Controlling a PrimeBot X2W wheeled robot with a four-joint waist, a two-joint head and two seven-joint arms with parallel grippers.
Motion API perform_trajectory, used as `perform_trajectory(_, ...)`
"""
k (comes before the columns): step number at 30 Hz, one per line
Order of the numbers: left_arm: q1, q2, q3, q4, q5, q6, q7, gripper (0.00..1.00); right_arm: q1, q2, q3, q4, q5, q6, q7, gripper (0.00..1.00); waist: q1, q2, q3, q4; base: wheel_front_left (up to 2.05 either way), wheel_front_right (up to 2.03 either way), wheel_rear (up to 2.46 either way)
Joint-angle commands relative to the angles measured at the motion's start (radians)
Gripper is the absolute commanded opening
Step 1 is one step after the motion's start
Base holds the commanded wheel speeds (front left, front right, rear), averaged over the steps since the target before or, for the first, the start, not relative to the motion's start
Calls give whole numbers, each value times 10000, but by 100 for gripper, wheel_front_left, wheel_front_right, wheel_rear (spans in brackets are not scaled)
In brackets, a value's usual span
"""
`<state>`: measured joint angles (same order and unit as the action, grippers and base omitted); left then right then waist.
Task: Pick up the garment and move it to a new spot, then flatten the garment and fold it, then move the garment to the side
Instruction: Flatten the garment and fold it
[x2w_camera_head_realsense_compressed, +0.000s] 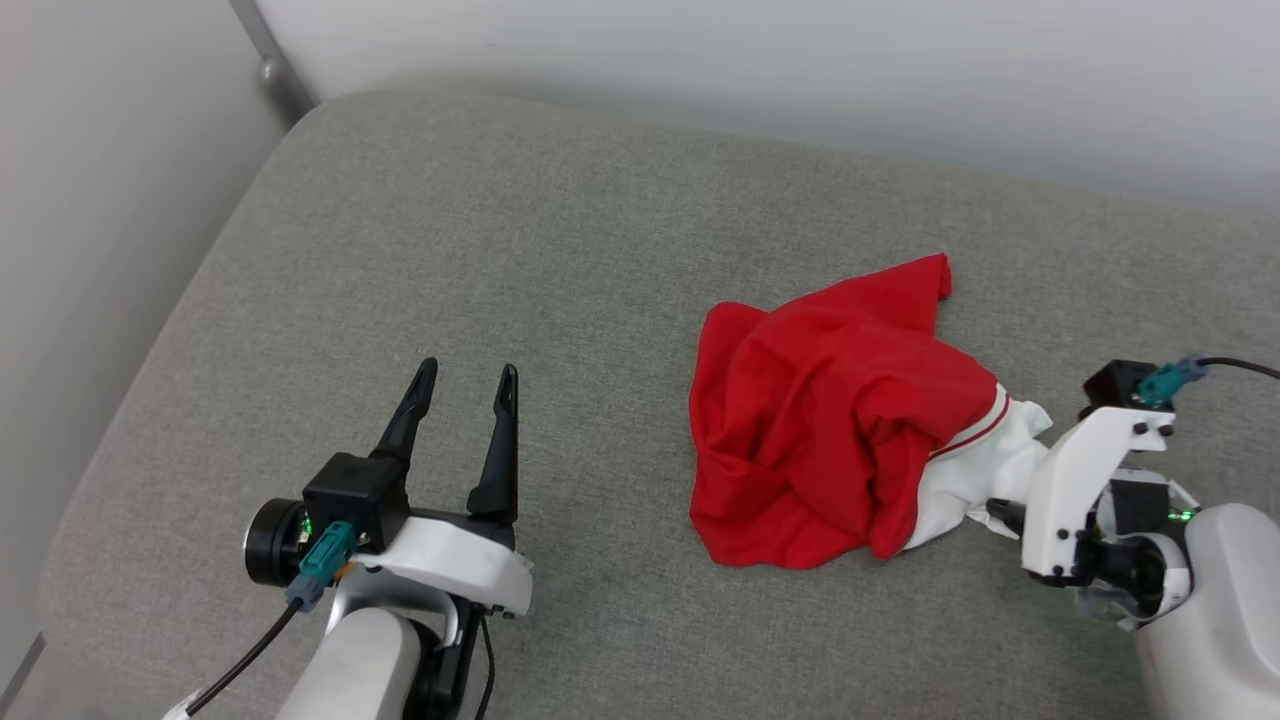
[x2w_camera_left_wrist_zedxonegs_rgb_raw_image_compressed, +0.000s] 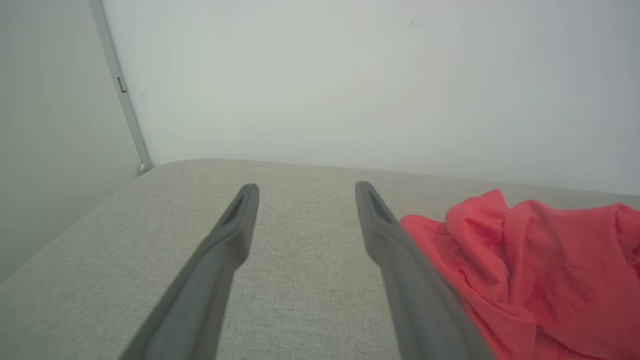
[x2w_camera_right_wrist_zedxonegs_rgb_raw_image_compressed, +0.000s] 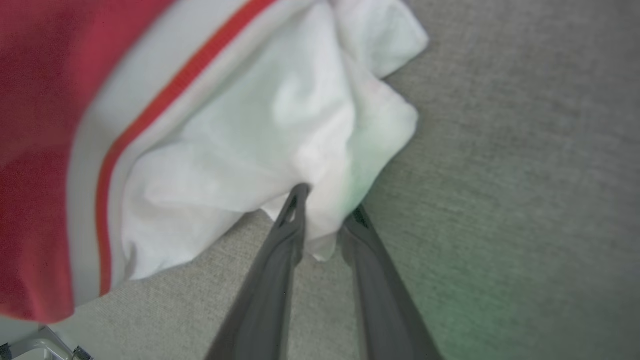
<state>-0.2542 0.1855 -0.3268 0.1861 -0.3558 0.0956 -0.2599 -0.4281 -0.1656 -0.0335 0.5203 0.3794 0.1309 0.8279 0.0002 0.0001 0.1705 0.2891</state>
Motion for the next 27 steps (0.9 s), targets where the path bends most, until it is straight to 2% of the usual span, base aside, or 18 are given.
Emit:
perform_trajectory(1,100,90,14,80,41,15,-48,100,261,155,219,251,74,-2,34,0,-2,-1,-99,-86,0,0,0)
perform_trajectory(8,471,287,155,211,13,184,-4,100,-324,-460,1025,-888,259,-2,-425,0,-2,-1,-761,-670,0,0,0)
perform_trajectory(13,760,506,221,48,-49,279,171,100,-386,-1092,1423,-2361,161,-2,-364,0,-2,-1,-1237,-1235,0,0,0)
perform_trajectory(16,928,569,237,-93,-77,347,262,100,-69,-1397,1284,-3369,1,-2,-189,0,-2,-1,-1442,-1584,0,0,0)
perform_trajectory(21,1183,692,312,-311,-177,469,403,100,1191,-1637,178,-4702,-359,-4,96,0,-2,-1,-1627,-2055,0,0,0)
perform_trajectory(24,1301,752,369,-447,-247,540,462,100,2422,-1258,-898,-5012,-495,-2,56,0,-2,-1,-1587,-2247,0,0,0)
perform_trajectory(27,1428,804,435,-536,-303,625,538,100,3724,-682,-2089,-4808,-699,-2,-298,0,-2,-1,-1540,-2375,0,0,0)
